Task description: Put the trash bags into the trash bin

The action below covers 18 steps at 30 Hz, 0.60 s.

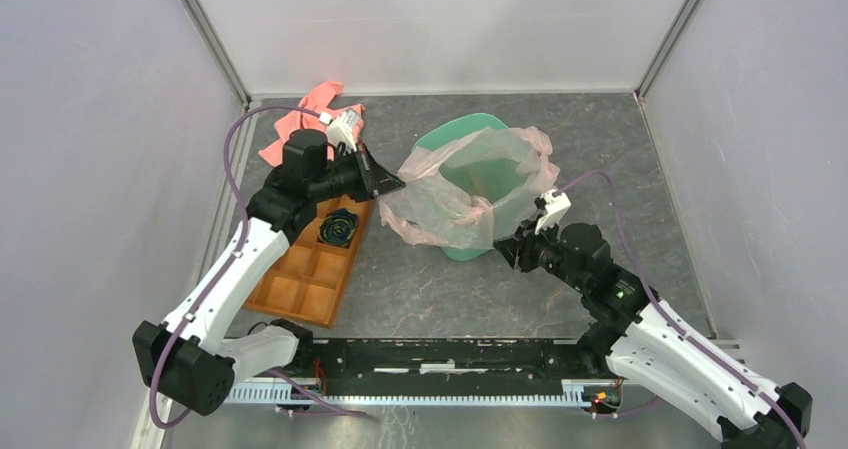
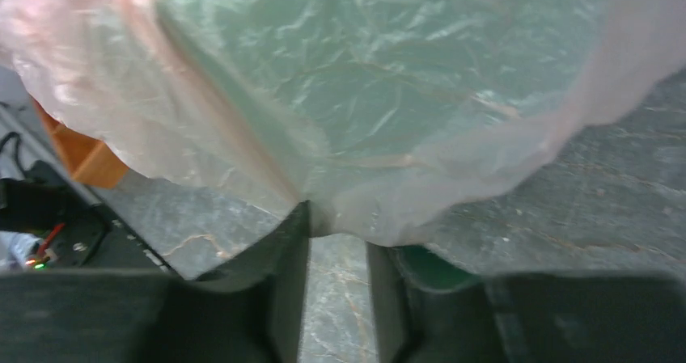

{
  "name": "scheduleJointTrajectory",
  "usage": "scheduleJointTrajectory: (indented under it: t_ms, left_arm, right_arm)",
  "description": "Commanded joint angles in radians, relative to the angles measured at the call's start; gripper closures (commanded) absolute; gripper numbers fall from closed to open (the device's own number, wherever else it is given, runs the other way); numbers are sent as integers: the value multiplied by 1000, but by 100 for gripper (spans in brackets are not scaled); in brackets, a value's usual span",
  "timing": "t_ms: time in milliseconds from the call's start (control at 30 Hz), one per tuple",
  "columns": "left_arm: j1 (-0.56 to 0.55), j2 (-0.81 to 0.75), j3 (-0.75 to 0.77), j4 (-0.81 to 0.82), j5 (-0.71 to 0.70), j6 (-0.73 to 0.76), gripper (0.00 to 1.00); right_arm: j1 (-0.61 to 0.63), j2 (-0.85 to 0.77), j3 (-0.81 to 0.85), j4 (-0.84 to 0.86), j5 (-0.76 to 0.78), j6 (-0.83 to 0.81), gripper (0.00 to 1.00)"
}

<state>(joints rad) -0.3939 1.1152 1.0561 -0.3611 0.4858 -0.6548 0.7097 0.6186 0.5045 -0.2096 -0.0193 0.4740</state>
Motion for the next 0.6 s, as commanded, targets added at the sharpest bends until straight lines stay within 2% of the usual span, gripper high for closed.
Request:
scheduleJointTrajectory:
  t_ms: [0, 33, 100, 167, 233, 367, 433, 500, 567]
  left_arm:
    - [6, 22, 37, 52, -50, 66, 98]
    - [7, 27, 41, 53, -46, 66, 98]
    - [8, 32, 50, 44, -45, 74, 97]
    - [8, 26, 58, 27, -51, 84, 92]
    - [9, 15, 62, 24, -47, 89, 88]
    - [8, -11, 71, -6, -56, 96, 71]
    - [8, -27, 66, -17, -65, 98, 62]
    - [8, -46, 46, -20, -74, 99, 50]
    - [8, -62, 26, -26, -92, 105, 40]
  right_arm:
    - [2, -5, 23, 39, 154, -185, 57]
    - [2, -17, 68, -17, 203, -195, 55]
    - [1, -45, 171, -176, 253, -232, 42]
    - [1, -76, 265, -293, 201, -291, 27]
    - [2, -90, 359, -407, 126, -339, 16]
    - [1, -76, 565, -584, 103, -376, 7]
    - [3, -72, 656, -597, 172, -420, 2]
    - [1, -34, 728, -569, 302, -495, 2]
    - [1, 85, 830, -548, 354, -592, 2]
